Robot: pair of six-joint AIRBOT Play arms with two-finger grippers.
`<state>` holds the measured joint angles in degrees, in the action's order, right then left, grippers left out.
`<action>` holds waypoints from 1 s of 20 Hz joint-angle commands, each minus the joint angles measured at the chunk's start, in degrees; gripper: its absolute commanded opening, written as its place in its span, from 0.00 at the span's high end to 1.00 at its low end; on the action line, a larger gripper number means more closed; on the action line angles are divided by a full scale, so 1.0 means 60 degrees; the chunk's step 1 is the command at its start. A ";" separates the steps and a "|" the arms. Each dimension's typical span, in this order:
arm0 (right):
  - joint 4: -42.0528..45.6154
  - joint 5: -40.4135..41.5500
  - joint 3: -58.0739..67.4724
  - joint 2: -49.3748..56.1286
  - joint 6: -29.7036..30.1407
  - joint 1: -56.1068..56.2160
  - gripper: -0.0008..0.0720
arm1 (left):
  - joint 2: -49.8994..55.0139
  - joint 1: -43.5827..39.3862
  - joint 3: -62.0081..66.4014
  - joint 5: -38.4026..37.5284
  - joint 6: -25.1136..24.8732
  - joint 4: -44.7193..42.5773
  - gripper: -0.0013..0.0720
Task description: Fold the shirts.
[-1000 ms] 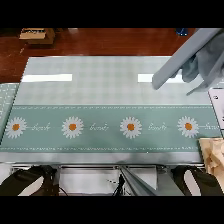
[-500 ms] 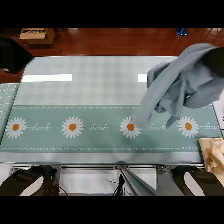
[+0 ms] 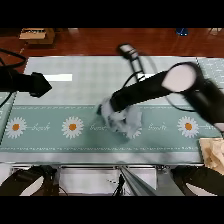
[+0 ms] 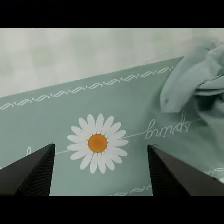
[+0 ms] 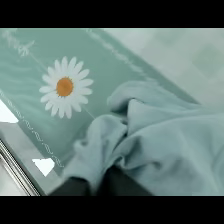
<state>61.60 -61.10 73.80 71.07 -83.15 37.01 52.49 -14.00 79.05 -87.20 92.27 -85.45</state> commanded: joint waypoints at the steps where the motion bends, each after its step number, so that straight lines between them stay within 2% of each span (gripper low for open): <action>1: 0.0353 0.0940 0.0011 0.0969 -0.0007 0.0852 0.40 | 0.0004 0.0011 -0.0168 -0.0255 -0.0007 -0.0430 0.05; 4: 0.1016 0.0419 0.0011 0.0299 0.0051 -0.0186 0.40 | 0.0033 0.0007 -0.0346 -0.0255 -0.0007 -0.0393 0.05; 7: 0.2772 -0.0637 0.0007 -0.0765 0.0047 -0.1945 0.40 | 0.0033 0.0007 -0.1348 -0.0197 -0.0047 -0.0291 0.05; 8: 0.3279 -0.0965 0.0007 -0.1016 0.0047 -0.2612 0.38 | 0.0033 0.0007 -0.1858 -0.0069 -0.0266 -0.0073 0.05; 9: 0.3544 -0.1297 0.0007 -0.1184 0.0051 -0.3399 0.30 | 0.0033 0.0007 -0.2444 0.0142 -0.0488 0.0346 0.05; 10: 0.3526 -0.1592 0.0007 -0.1231 0.0058 -0.4167 0.29 | 0.0033 0.0007 -0.3140 0.0470 -0.0674 0.0903 0.05; 15: 0.1486 -0.2044 -0.0907 -0.1217 0.0882 -0.7461 0.28 | 0.0036 0.0007 -0.6331 0.2102 -0.1508 0.3501 0.05; 17: 0.0568 -0.2047 -0.1552 -0.1217 0.1373 -0.8196 0.26 | 0.0018 0.0011 -0.7136 0.2401 -0.1810 0.3595 0.05; 20: -0.0117 -0.2040 -0.2568 -0.1217 0.1847 -0.8728 0.26 | 0.0018 0.0011 -0.7854 0.3013 -0.1807 0.3606 0.05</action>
<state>66.85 -72.66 63.37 63.88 -75.59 -10.59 52.64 -13.98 37.39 -73.41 82.87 -66.41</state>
